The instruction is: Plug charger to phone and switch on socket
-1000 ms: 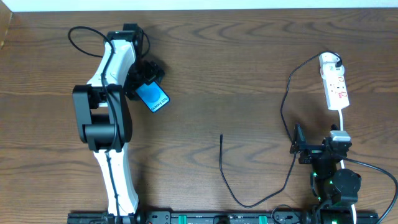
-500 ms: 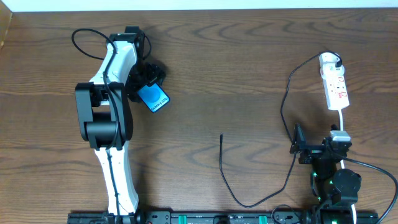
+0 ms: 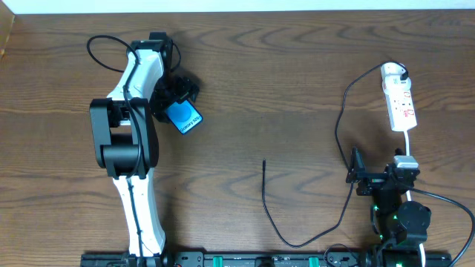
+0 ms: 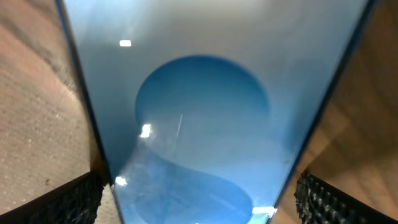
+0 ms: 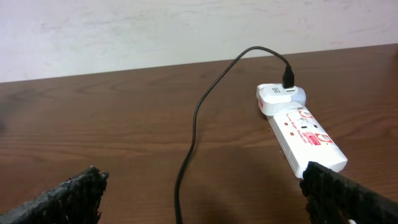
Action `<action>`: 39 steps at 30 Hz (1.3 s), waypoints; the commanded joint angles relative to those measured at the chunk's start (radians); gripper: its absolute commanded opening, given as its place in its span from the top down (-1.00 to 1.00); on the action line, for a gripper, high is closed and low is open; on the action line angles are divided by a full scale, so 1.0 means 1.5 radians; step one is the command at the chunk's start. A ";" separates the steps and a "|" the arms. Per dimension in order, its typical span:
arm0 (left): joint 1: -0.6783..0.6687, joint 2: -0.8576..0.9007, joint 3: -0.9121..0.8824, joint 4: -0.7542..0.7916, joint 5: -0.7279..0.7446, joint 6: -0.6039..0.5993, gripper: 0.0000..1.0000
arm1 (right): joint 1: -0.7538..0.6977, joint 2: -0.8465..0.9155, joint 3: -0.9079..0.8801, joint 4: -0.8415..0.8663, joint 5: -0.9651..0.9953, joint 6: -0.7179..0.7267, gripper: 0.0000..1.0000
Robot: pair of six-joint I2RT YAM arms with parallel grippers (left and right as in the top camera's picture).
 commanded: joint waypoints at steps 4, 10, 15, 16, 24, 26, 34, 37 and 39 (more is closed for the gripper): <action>0.002 0.002 -0.017 0.002 0.016 -0.002 -0.97 | 0.004 -0.001 -0.001 -0.003 0.005 0.001 -0.99; 0.002 0.002 -0.017 0.002 0.013 -0.002 -0.98 | 0.004 -0.001 -0.001 -0.003 0.005 0.001 -0.99; 0.002 0.002 -0.017 0.001 0.004 0.003 -0.97 | 0.004 -0.001 -0.001 -0.003 0.005 0.001 -0.98; 0.002 0.002 -0.017 0.001 0.000 0.003 -0.97 | 0.004 -0.001 -0.001 -0.003 0.005 0.001 -0.98; 0.002 0.002 -0.017 0.002 -0.002 0.005 -0.97 | 0.004 -0.001 -0.001 -0.003 0.005 0.001 -0.99; 0.002 0.002 -0.017 0.005 -0.003 0.005 -0.97 | 0.004 -0.001 -0.001 -0.003 0.005 0.001 -0.99; 0.002 0.002 -0.017 0.014 -0.027 0.005 -0.97 | 0.004 -0.001 -0.001 -0.003 0.005 0.001 -0.99; 0.002 0.002 -0.017 0.014 -0.029 0.005 -0.97 | 0.004 -0.001 -0.001 -0.003 0.005 0.001 -0.99; 0.002 0.002 -0.017 0.014 -0.029 0.005 -0.97 | 0.004 -0.001 -0.001 -0.003 0.005 0.001 -0.99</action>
